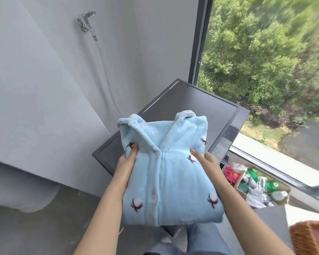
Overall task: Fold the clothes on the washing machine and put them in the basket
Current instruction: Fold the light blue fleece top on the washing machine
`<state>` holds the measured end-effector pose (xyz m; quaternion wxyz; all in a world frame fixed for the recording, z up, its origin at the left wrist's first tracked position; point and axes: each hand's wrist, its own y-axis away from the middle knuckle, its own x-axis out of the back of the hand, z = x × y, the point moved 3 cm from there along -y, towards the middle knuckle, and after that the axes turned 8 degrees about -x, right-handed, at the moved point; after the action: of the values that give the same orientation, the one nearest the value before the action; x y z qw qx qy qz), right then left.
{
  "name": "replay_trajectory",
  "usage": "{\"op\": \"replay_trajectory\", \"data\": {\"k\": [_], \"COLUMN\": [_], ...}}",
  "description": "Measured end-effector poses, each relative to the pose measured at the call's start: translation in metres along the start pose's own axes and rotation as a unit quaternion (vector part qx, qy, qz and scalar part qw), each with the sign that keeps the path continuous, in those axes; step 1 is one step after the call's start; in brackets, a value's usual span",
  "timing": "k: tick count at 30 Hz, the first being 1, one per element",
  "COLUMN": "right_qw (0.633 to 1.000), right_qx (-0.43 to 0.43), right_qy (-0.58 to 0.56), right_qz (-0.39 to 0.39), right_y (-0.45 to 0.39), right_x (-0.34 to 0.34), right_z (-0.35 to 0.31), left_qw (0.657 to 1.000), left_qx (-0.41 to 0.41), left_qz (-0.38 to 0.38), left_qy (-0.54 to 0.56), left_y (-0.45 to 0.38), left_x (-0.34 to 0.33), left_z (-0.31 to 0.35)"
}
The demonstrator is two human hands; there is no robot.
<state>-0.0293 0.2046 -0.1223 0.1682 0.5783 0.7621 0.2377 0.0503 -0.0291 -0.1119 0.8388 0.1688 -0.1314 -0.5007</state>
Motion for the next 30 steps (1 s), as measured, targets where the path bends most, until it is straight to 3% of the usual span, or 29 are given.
{"op": "replay_trajectory", "data": {"k": [5,12,20,30], "right_qw": [0.997,0.987,0.969,0.949], "right_qx": [0.053,0.061,0.069,0.053], "right_qy": [-0.050,-0.115,-0.172,-0.194], "right_qz": [0.035,0.095,0.163,0.242], "right_y": [0.045,0.099,0.178,0.291], "right_x": [0.036,0.106,0.219,0.410], "right_z": [0.006,0.027,0.084,0.174], "left_qw": [0.998,0.988,0.973,0.949], "left_qx": [-0.041,-0.088,-0.102,-0.091], "left_qz": [-0.048,-0.118,-0.191,-0.286], "left_qy": [-0.024,-0.042,-0.082,-0.097], "left_y": [0.027,0.065,0.131,0.254], "left_x": [-0.027,-0.100,-0.215,-0.400], "left_z": [0.014,0.021,-0.008,-0.085]}}
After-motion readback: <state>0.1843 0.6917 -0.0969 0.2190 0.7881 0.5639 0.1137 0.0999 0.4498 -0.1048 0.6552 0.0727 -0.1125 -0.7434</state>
